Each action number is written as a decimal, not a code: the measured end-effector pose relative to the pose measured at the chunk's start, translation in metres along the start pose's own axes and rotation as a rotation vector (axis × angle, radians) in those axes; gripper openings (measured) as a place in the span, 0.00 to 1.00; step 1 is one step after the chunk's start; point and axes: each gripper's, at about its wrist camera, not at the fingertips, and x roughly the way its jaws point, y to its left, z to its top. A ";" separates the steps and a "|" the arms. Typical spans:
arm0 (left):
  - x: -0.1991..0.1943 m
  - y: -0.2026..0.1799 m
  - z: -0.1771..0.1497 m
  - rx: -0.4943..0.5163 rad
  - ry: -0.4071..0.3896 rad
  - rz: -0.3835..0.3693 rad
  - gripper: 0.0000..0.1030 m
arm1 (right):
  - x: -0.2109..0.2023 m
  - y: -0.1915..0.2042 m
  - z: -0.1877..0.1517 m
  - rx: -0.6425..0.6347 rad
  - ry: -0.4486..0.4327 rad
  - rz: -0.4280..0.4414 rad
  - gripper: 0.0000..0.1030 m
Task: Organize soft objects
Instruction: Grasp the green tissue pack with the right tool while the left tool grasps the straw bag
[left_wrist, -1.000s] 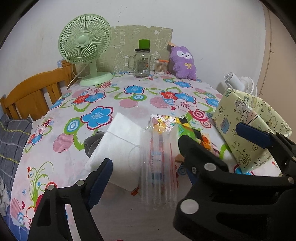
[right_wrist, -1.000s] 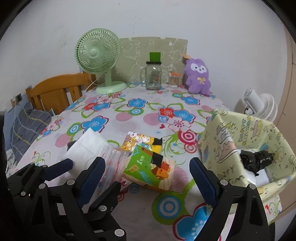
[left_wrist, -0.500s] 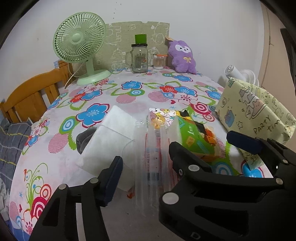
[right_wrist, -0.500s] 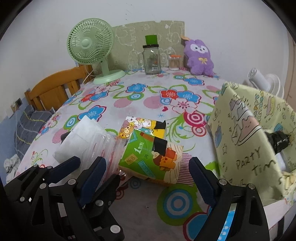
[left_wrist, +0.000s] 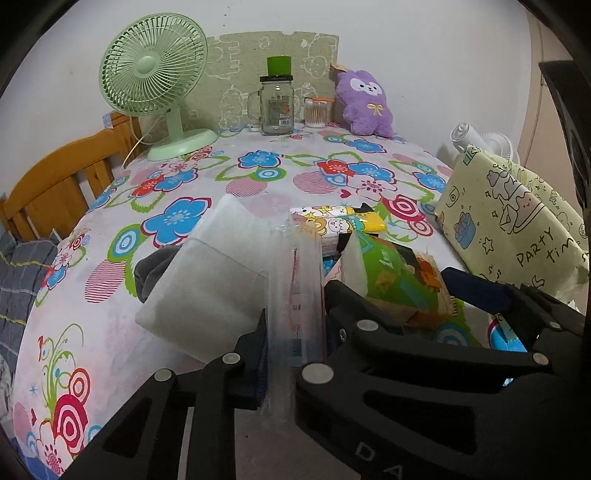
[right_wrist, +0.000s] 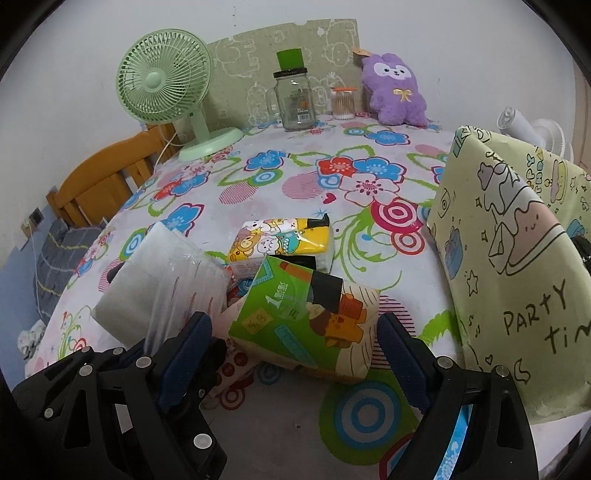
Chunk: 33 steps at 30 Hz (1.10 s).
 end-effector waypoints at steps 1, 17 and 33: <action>0.000 0.000 0.000 -0.002 0.000 0.000 0.25 | 0.000 -0.001 0.000 0.000 0.000 0.003 0.83; -0.011 0.002 0.004 -0.020 -0.019 -0.011 0.21 | -0.011 0.004 0.004 -0.018 -0.026 0.014 0.70; -0.045 -0.005 0.018 -0.009 -0.097 0.004 0.21 | -0.049 0.006 0.018 -0.028 -0.102 -0.002 0.70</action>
